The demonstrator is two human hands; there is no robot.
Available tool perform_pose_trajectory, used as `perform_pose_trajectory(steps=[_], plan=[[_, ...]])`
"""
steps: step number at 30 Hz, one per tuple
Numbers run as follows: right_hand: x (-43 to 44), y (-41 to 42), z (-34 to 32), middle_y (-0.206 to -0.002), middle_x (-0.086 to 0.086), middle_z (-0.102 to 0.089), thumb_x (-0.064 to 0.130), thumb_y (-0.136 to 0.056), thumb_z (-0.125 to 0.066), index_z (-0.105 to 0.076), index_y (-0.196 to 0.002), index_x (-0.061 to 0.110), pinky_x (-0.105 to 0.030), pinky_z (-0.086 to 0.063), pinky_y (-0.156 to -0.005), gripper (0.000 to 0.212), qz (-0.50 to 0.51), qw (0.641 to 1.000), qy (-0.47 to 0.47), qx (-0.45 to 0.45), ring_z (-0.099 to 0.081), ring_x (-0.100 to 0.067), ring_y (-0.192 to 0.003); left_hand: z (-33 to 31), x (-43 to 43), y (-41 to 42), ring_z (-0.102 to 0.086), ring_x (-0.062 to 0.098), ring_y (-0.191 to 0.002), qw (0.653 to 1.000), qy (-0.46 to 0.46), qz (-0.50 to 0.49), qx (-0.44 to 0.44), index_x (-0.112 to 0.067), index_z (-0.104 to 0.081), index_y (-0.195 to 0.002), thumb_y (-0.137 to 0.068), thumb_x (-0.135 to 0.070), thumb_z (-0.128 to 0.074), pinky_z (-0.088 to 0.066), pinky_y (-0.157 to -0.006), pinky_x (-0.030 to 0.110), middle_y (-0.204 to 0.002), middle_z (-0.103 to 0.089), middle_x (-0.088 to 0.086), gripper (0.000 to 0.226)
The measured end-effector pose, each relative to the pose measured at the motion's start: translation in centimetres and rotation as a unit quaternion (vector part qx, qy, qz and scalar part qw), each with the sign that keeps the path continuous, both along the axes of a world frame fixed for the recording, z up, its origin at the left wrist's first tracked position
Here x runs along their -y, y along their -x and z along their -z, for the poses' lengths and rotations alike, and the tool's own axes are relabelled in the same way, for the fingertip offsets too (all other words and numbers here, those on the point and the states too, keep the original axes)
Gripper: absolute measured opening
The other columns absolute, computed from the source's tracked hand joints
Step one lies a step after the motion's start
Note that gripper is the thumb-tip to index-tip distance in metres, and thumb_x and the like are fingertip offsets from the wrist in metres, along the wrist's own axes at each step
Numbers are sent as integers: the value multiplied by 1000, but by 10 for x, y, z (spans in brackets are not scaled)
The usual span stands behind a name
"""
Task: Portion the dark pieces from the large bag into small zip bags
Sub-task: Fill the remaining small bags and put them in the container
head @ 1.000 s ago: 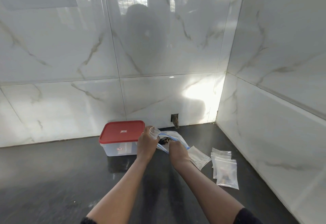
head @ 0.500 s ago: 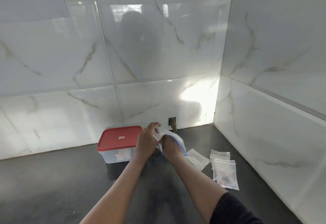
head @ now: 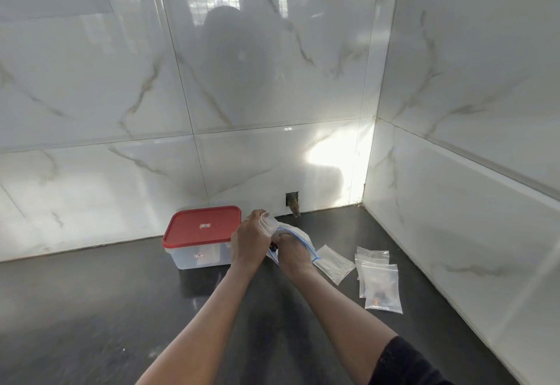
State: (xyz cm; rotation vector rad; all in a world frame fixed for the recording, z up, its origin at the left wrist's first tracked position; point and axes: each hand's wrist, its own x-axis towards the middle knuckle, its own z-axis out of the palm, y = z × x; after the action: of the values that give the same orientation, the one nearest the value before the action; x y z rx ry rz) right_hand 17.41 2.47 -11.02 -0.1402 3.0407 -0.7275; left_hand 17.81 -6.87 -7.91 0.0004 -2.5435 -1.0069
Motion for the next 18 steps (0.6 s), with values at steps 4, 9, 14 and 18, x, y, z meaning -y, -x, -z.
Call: perform_pose_trajectory(steps=[4,9,14,18], plan=[[2,-24,5,-116,-14,-63,5,-96,-37,-60,-118,7,-39,-50,-86,32,-36,995,-82,-50,-60,-33,-110,-1,-5,-2,-60,30,-103,1000,5,0,18,-17,-57,-118,-80,-20,-67,-45,-86,35,-108,-67,9,39],[-5,-37,14,-116,-23,-61,2,-96,-31,-52,-125,-1,-43,-47,-85,36,-80,983,-155,-57,-58,-39,-109,-12,-10,1,-62,28,-101,999,42,19,0,-15,-58,-117,-73,-16,-74,-46,-84,34,-108,-68,9,47],[-14,-33,-1,-118,-21,-62,-2,-93,-38,-61,-118,-2,-42,-47,-89,34,-66,987,-136,-57,-58,-38,-112,-19,-1,6,-64,30,-97,999,29,16,13,-17,-62,-112,-75,-10,-69,-50,-81,34,-102,-71,10,38],[-14,-24,-12,-123,-19,-59,-1,-94,-39,-60,-120,-1,-39,-46,-94,33,-8,995,-90,-30,-57,-35,-116,-20,5,7,-64,30,-97,996,55,31,61,-17,-62,-112,-72,-13,-72,-51,-82,34,-102,-70,10,41]])
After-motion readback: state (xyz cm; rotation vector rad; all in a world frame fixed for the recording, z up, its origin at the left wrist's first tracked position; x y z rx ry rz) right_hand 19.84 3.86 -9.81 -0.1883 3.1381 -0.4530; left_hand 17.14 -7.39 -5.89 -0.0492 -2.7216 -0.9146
